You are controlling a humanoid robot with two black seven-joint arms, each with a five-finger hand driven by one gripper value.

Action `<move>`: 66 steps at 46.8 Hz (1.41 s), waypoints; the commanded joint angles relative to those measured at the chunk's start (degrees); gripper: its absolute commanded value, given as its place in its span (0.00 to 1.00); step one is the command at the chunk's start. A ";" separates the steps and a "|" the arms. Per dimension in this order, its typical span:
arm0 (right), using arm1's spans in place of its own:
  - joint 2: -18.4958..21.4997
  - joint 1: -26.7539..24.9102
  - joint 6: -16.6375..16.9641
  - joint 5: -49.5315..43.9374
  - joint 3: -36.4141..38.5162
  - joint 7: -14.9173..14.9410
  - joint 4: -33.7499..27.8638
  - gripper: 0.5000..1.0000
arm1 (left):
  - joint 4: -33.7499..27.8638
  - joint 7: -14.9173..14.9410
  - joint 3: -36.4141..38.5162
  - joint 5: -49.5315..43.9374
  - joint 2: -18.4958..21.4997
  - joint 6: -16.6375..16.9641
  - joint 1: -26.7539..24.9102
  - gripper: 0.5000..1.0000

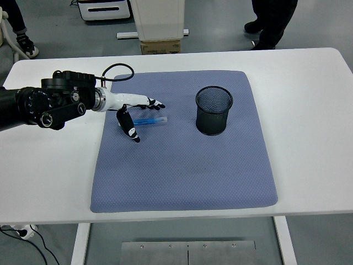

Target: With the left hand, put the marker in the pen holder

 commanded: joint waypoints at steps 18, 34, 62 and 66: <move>0.00 0.00 0.00 -0.08 0.08 0.00 0.00 1.00 | 0.02 0.43 0.71 0.17 -0.92 -0.12 -0.08 0.44; 0.00 0.00 0.00 0.01 0.00 0.00 0.00 1.00 | 0.02 0.43 0.71 0.61 -1.10 1.54 -0.43 0.34; 0.00 0.00 0.00 0.01 0.00 0.00 0.00 1.00 | -0.25 -0.01 0.71 3.42 -2.15 4.71 -0.25 0.27; 0.00 0.00 0.00 0.01 0.00 0.00 0.00 1.00 | -0.25 -0.01 0.71 3.51 -2.06 4.71 -0.34 0.27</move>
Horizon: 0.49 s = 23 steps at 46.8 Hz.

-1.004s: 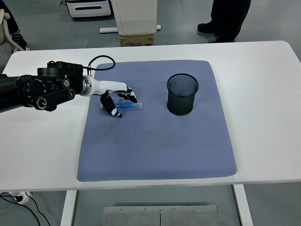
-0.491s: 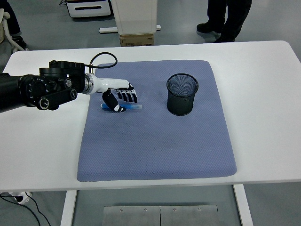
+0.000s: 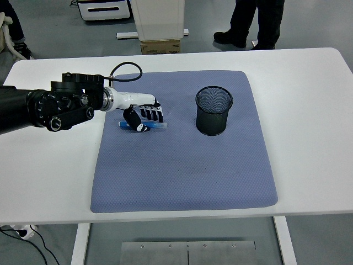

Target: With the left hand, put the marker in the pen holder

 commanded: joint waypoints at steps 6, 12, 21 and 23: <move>0.00 0.00 0.00 0.04 -0.01 0.00 0.00 1.00 | 0.07 0.07 0.00 1.13 0.08 -0.01 -0.87 0.28; 0.00 0.00 0.00 0.04 -0.01 0.00 0.00 1.00 | 0.07 0.07 0.00 1.83 0.08 0.08 -1.66 0.31; 0.00 0.00 0.00 0.04 0.08 0.00 0.00 1.00 | -0.01 0.33 0.00 4.38 -0.18 -0.01 -2.19 0.34; 0.00 0.00 0.00 0.04 -0.01 0.00 0.00 1.00 | 0.07 0.33 0.00 4.73 -0.35 -0.01 -2.10 0.34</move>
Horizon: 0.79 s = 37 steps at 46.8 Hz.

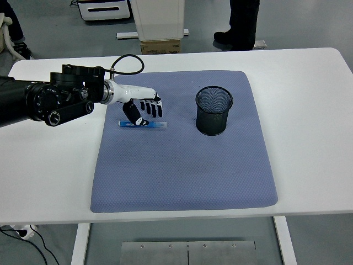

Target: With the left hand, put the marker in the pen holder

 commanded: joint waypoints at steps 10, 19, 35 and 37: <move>0.00 0.00 0.00 -0.06 0.08 0.00 0.00 1.00 | -0.01 0.19 0.02 0.24 -1.04 -0.04 0.46 0.34; 0.00 0.00 0.00 -0.06 -0.01 0.00 0.00 1.00 | -0.01 1.15 0.37 0.33 -1.66 0.05 0.72 0.34; 0.00 0.00 0.00 0.03 -0.01 0.00 0.00 1.00 | -0.09 1.68 1.08 1.64 -2.01 1.54 1.07 0.33; 0.00 0.00 0.00 -0.06 -0.01 0.00 0.00 1.00 | -0.09 1.68 1.08 1.64 -2.01 1.54 1.07 0.33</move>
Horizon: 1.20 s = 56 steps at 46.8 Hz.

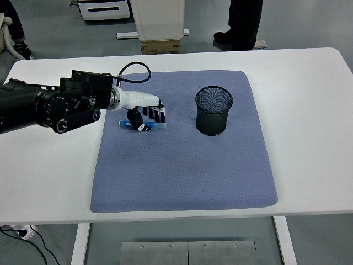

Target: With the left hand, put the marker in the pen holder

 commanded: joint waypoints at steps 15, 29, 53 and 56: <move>0.00 0.00 0.00 0.02 -0.01 0.00 0.01 1.00 | -0.05 0.00 -0.01 -0.08 0.00 -0.01 0.01 0.12; 0.00 0.00 0.00 0.02 -0.01 0.00 0.01 1.00 | -0.05 0.00 -0.01 -0.08 0.00 -0.10 0.01 0.02; 0.00 0.00 0.00 -0.06 -0.01 0.00 0.01 1.00 | -0.05 -0.35 -0.44 -0.87 0.18 -0.45 -0.60 0.00; 0.00 0.00 0.00 -0.06 -0.01 0.00 0.01 1.00 | -0.05 -0.44 -0.62 -1.04 0.27 -0.45 -0.60 0.00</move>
